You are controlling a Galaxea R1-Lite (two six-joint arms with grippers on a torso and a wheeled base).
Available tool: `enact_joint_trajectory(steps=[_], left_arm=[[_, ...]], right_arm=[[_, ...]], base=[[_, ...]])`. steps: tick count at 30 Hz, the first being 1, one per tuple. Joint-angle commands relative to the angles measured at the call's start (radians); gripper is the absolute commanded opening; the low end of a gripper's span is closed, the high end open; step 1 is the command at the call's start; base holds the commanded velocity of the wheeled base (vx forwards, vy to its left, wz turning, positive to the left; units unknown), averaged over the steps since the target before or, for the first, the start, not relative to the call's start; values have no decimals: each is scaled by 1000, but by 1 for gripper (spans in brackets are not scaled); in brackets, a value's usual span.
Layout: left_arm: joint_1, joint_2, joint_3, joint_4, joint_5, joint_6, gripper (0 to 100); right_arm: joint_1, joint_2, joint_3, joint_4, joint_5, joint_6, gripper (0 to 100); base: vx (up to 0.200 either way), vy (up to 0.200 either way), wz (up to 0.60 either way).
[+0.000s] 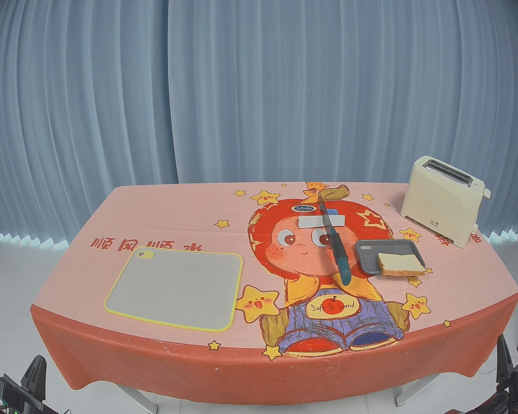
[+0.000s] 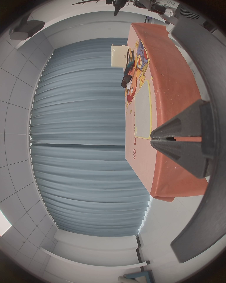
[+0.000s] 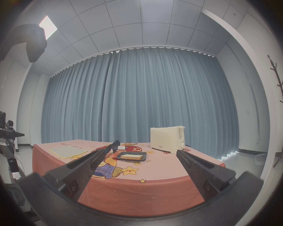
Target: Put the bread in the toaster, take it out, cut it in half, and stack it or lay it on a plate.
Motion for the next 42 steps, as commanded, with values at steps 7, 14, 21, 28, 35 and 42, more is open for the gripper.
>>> enact_joint_trajectory(steps=[7, 14, 21, 28, 35, 42], left_arm=[[0, 1, 18, -1, 0, 0, 0], [0, 1, 18, -1, 0, 0, 0], [0, 1, 18, -1, 0, 0, 0], [0, 1, 18, -1, 0, 0, 0], [0, 0, 18, -1, 0, 0, 0], [0, 1, 18, -1, 0, 0, 0]], right_arm=[[8, 18, -28, 1, 18, 2, 100], [11, 76, -44, 3, 19, 1, 100], [0, 160, -108, 3, 81, -1, 100], [3, 240, -150, 3, 81, -7, 100], [0, 320, -182, 3, 100, -9, 100], [8, 409, -210, 0, 127, -9, 100]], base=[[0, 0, 0], [0, 0, 0], [0, 0, 0], [0, 0, 0], [0, 0, 0], [0, 0, 0]])
